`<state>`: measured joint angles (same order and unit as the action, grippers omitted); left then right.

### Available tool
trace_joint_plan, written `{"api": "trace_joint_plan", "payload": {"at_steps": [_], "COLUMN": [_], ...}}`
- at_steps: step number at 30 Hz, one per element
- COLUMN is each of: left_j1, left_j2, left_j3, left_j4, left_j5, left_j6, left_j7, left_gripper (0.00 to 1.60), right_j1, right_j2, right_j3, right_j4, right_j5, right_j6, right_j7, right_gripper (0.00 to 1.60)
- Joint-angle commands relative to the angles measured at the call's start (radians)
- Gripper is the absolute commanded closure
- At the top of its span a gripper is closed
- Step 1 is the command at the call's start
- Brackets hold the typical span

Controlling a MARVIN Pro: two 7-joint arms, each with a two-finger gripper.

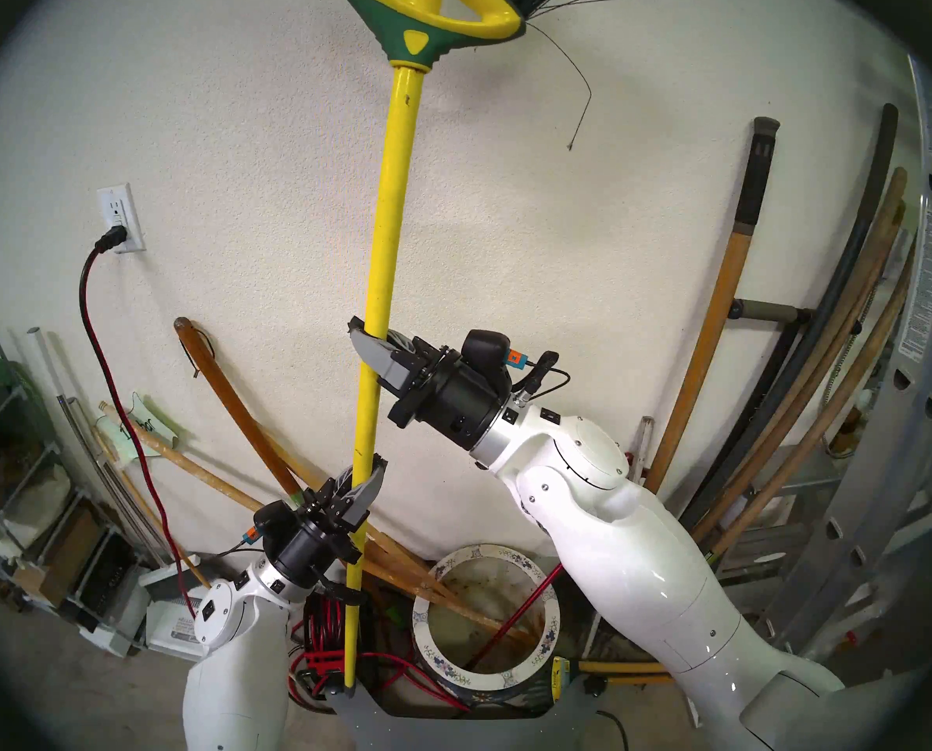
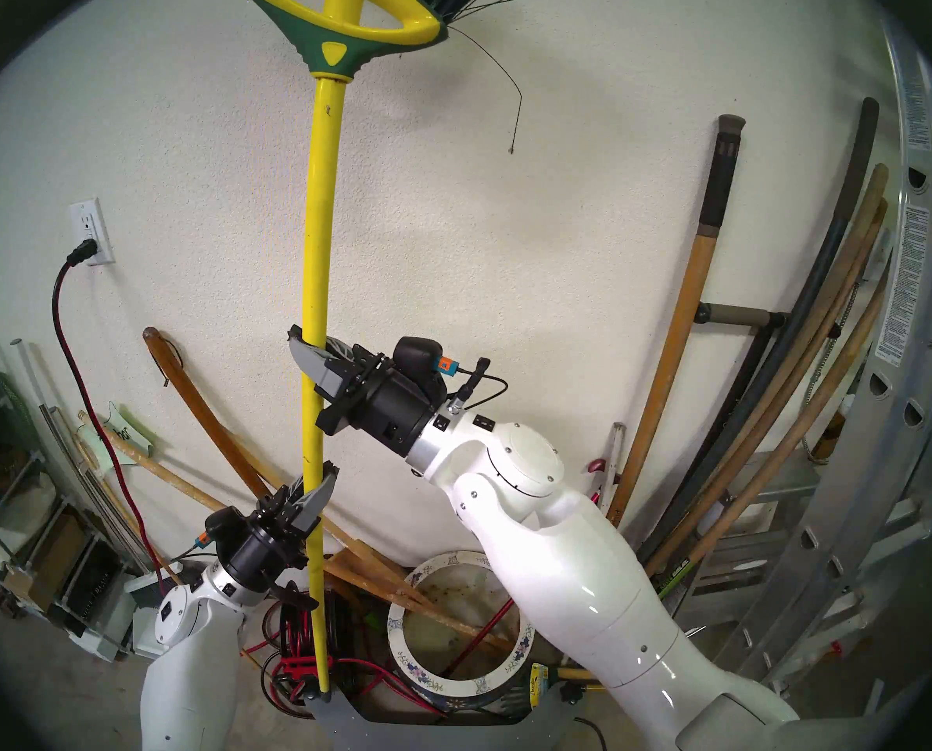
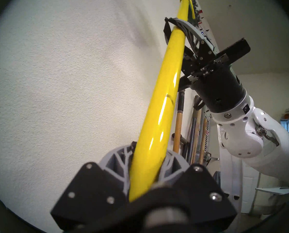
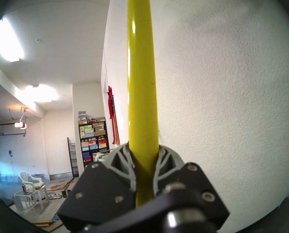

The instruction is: Take wooden sticks or brooms out of the pot

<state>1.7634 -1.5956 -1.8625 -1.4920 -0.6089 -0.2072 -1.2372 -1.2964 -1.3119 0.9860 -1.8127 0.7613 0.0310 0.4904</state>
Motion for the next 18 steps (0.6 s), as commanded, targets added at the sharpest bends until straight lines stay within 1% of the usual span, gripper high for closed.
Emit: {"api": "trace_joint_plan", "payload": {"at_steps": [1,11,15,18], "left_j1": [-0.047,-0.084,-0.094,-0.101], "left_j2": [-0.019,-0.022,-0.024,-0.021], "left_j3": [-0.017,0.01,0.01,-0.002], "left_j4": [0.021,0.099,0.122,0.151], "left_j5": [-0.047,-0.059,-0.059,-0.045], "left_j6": [0.01,0.003,0.001,0.001], "left_j7": [0.011,-0.006,-0.01,-0.014], "left_gripper": [1.6,1.6,1.6,1.6], "right_j1": [0.018,0.055,0.056,0.039], "right_j2": [-0.007,-0.02,-0.023,-0.014], "right_j3": [-0.005,-0.013,-0.015,-0.024], "right_j4": [-0.036,-0.028,-0.026,-0.025], "right_j5": [-0.005,-0.02,-0.023,-0.028], "right_j6": [-0.021,-0.009,-0.008,-0.006], "right_j7": [0.027,0.014,0.008,0.007], "right_gripper": [1.6,1.6,1.6,1.6]}}
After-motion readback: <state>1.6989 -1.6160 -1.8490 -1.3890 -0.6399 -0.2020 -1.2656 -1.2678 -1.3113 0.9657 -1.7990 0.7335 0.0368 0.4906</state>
